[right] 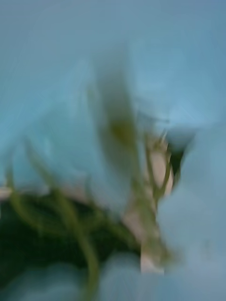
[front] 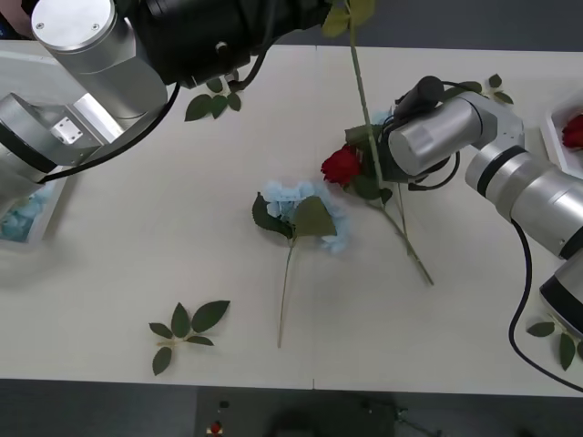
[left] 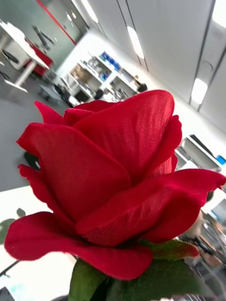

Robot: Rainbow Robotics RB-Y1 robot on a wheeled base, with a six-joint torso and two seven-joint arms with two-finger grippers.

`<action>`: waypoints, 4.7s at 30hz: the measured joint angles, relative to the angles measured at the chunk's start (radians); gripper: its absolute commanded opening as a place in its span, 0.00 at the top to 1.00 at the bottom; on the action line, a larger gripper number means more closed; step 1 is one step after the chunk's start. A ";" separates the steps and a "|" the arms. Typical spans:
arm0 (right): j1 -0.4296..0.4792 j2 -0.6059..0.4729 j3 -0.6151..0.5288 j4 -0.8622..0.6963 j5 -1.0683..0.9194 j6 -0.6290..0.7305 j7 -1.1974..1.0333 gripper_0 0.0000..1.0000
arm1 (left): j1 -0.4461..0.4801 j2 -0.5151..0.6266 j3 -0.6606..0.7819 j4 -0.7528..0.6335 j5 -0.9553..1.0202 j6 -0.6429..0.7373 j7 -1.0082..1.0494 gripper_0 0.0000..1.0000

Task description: Put the red flowers into the right box and the blue flowers into the left box

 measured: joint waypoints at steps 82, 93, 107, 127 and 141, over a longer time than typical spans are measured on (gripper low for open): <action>0.497 -0.416 -0.313 -1.187 -0.459 -0.299 0.257 1.00 | -0.001 -0.035 0.000 0.024 -0.002 -0.027 0.000 1.00; 0.496 -0.406 -0.318 -1.182 -0.459 -0.299 0.291 1.00 | -0.001 -0.035 0.000 0.024 -0.002 -0.027 0.000 0.00; 0.485 -0.544 -0.318 -1.095 -0.590 -0.241 0.291 1.00 | 0.000 0.066 0.001 0.025 0.032 -0.002 0.000 0.00; 0.472 -0.991 -0.322 -0.501 -0.420 0.169 0.254 1.00 | 0.321 0.369 -0.101 0.008 -0.481 0.628 0.229 0.00; 0.485 -0.789 -0.100 -0.168 -0.202 -0.123 0.254 0.84 | 0.200 -0.008 -0.180 0.101 -1.022 0.587 0.706 0.00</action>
